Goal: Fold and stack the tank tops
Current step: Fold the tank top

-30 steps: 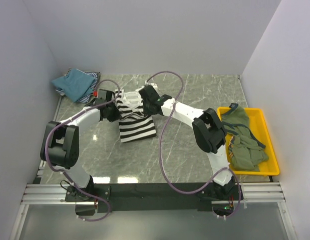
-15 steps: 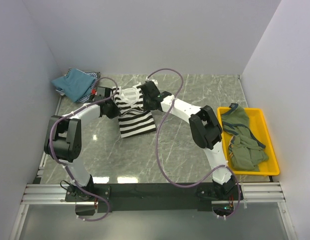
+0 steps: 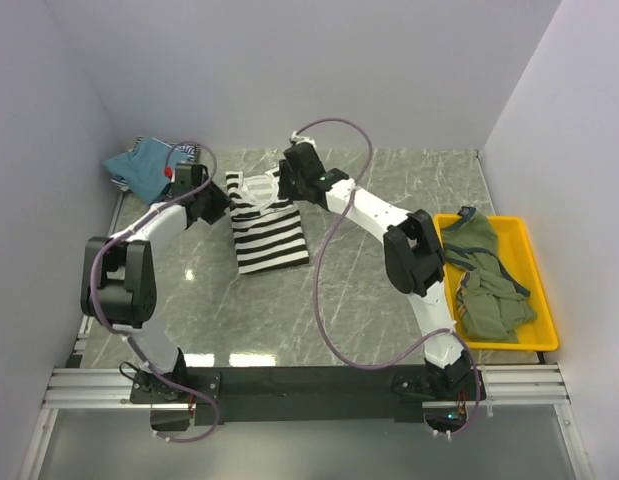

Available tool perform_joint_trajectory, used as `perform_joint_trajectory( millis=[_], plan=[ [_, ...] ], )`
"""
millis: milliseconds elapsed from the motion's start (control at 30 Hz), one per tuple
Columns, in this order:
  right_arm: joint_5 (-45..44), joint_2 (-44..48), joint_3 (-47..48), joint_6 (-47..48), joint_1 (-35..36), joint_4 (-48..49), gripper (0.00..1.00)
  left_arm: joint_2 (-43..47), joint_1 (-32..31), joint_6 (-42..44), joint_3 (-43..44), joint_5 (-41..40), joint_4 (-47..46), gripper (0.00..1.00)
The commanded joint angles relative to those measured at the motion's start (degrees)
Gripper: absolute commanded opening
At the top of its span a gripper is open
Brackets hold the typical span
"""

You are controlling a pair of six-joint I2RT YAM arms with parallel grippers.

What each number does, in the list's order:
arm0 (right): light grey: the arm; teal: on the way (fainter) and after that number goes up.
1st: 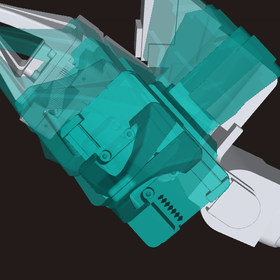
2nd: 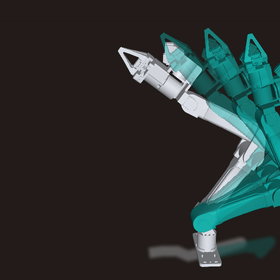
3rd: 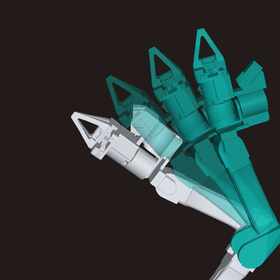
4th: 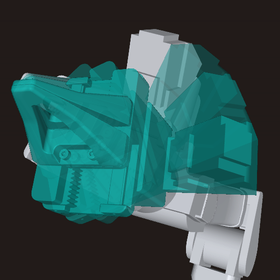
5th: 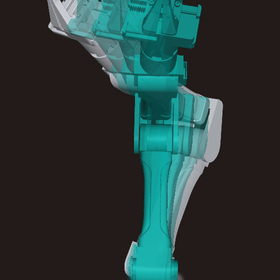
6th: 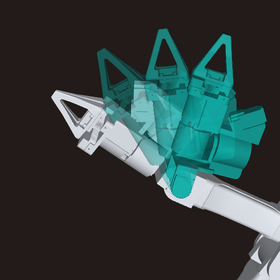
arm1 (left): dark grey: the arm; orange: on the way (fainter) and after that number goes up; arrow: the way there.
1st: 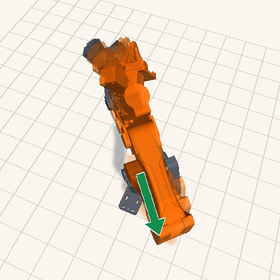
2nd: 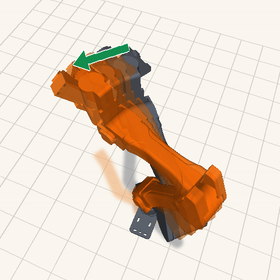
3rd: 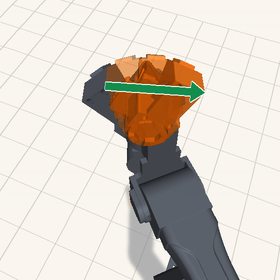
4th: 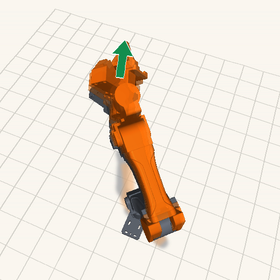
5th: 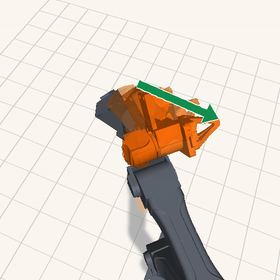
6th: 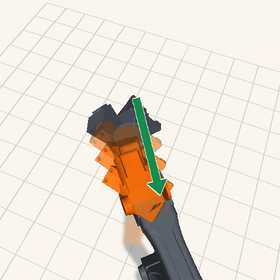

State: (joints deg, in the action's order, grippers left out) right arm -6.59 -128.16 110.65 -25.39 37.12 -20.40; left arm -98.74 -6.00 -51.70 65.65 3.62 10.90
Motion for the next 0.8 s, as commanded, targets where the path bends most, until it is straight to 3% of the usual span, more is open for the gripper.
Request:
perform_joint_trajectory(
  millis=[0, 200, 233, 333, 533, 767],
  plan=[
    [-0.4, 5.7, 0.0, 1.6, -1.0, 1.3, 0.49, 6.3, -0.2, 0.6, 1.5, 1.5, -2.3, 0.47],
    [4.3, 11.0, -11.8, 1.1, -0.2, 6.2, 0.43, 11.5, -5.2, -0.6, -7.2, 2.2, -5.1, 0.32],
    [6.4, 10.9, -12.6, 1.0, 0.1, 6.8, 0.4, 11.1, -5.8, -1.0, -7.5, 2.8, -5.7, 0.23],
    [9.7, 9.3, -13.3, 1.1, 0.7, 6.5, 0.36, 7.8, -6.8, -1.6, -7.6, 5.6, -7.0, 0.1],
    [11.5, 8.6, -16.7, -0.2, 1.6, 6.6, 0.34, -1.8, -6.7, -1.6, -3.3, 5.5, -6.5, 0.02],
    [12.0, 11.0, -25.0, -2.4, 3.7, 7.6, 0.33, -10.2, -4.4, -1.8, 5.4, 4.9, -5.2, 0.02]
  ],
)
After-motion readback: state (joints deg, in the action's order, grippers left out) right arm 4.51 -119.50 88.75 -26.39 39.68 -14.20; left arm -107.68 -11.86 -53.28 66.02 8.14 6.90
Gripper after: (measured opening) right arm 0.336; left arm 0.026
